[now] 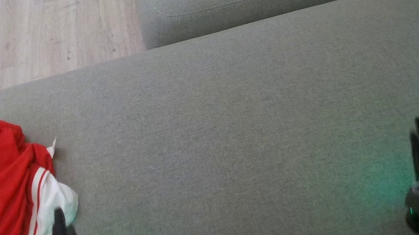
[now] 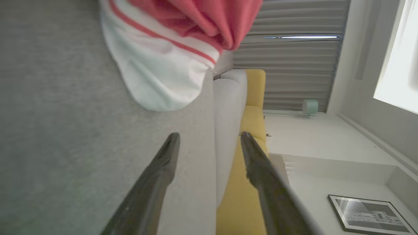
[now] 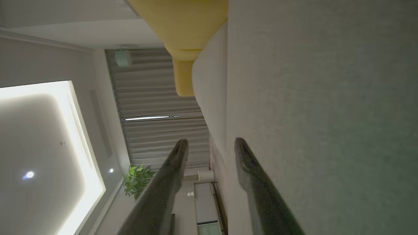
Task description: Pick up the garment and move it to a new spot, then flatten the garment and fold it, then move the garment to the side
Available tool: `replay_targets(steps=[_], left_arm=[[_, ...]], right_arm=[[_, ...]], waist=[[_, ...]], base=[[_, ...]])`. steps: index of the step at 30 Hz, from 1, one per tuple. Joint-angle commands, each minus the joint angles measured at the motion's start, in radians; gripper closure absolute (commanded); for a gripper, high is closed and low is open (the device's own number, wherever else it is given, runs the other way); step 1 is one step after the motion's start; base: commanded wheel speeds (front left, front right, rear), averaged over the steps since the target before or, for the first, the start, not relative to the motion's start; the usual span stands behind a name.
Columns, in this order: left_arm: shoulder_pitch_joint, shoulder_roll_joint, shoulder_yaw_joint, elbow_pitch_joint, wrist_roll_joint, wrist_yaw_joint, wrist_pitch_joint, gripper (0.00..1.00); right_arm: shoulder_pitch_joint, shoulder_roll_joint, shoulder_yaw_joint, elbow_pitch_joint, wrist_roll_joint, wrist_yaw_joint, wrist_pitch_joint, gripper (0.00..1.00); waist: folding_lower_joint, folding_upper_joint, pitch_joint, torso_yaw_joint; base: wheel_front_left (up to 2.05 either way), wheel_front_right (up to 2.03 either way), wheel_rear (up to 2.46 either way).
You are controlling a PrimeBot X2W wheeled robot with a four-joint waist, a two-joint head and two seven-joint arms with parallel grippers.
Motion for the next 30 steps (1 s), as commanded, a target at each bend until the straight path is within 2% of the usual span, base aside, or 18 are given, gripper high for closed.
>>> replay_targets(steps=[1,8,16,30], left_arm=[[0.010,0.000,-0.002,0.013,0.000,0.000,-0.001,0.00],[0.015,-0.001,-0.017,0.007,0.026,0.000,-0.021,0.00],[0.016,0.000,-0.018,-0.014,0.092,0.002,-0.041,0.00],[0.014,0.000,-0.059,-0.076,0.295,0.057,-0.083,0.00]], right_arm=[[0.010,0.001,0.001,0.013,0.000,0.000,-0.001,0.00],[0.014,-0.002,0.026,0.011,-0.024,0.000,-0.020,0.00],[0.012,-0.001,0.035,-0.003,-0.116,0.000,-0.041,0.00],[0.009,0.000,0.061,-0.051,-0.333,0.001,-0.082,0.00]], waist=[[0.0000,0.0000,0.000,0.000],[0.0000,0.0000,0.001,0.000],[0.0000,0.0000,0.003,-0.001],[0.0000,0.0000,0.010,-0.002]], base=[[0.00,0.00,0.00],[0.00,0.00,0.00],[0.00,0.00,0.00],[0.00,0.00,0.00]])
